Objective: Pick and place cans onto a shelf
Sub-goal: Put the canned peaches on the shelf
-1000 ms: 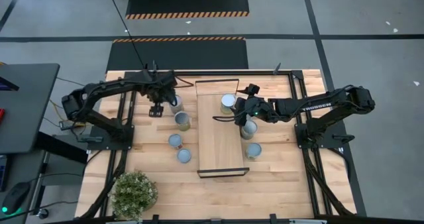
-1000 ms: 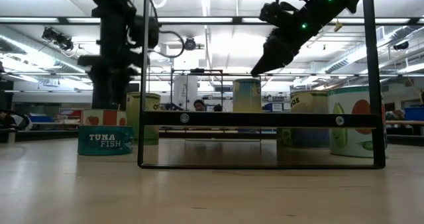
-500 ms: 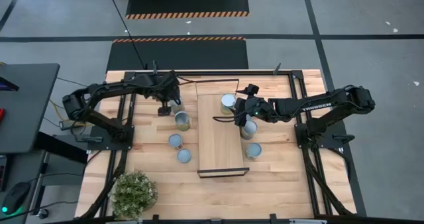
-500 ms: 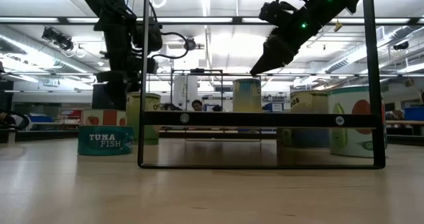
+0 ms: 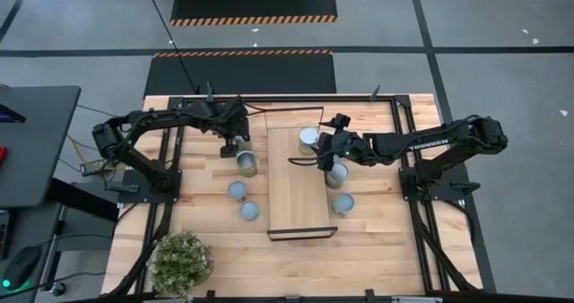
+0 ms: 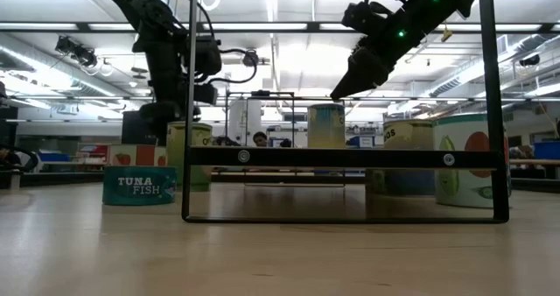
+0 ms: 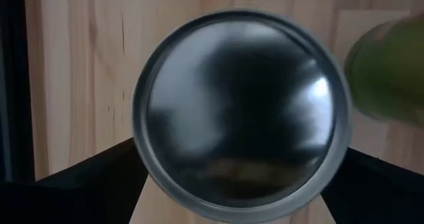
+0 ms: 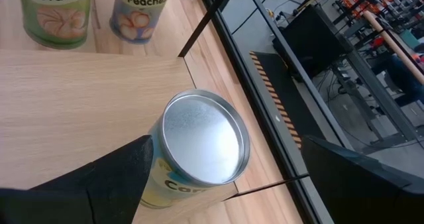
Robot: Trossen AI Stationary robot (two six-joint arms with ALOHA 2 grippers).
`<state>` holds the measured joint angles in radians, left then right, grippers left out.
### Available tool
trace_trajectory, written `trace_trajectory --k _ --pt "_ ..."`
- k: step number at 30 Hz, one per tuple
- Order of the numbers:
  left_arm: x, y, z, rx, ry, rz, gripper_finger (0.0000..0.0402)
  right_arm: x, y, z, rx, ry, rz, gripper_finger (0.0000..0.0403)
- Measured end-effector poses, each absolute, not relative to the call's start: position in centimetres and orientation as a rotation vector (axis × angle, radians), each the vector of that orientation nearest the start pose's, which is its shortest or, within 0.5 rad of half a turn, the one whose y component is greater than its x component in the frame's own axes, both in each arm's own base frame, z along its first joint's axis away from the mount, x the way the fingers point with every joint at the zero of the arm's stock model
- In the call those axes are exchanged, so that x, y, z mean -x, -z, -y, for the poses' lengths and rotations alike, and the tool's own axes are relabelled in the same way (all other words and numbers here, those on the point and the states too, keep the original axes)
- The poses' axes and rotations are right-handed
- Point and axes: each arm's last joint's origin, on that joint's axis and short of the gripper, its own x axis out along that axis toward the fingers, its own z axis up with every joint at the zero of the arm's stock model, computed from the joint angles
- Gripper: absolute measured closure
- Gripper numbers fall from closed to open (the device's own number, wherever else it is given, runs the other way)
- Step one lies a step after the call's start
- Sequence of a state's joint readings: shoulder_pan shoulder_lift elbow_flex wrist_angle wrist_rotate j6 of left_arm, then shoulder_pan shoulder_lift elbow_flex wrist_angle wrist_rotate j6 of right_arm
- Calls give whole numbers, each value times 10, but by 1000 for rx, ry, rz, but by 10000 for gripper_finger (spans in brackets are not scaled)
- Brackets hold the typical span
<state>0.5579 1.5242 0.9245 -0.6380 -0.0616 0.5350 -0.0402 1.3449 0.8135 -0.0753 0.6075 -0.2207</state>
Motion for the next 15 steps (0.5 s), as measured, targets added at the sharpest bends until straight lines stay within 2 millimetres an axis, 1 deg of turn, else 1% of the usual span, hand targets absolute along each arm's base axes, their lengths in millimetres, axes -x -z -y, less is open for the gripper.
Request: trace_trajectory --k 5,12,15 --pt "-235 -187 -146 -133 -164 -1285 10 -277 -236 28 386 559 -663 11" --pt "-239 -188 -147 -144 -179 -1245 11 -277 -237 28 388 559 -660 11" --pt "-239 -189 -147 -146 -180 -1241 17 -277 -237 28 388 559 -659 11"
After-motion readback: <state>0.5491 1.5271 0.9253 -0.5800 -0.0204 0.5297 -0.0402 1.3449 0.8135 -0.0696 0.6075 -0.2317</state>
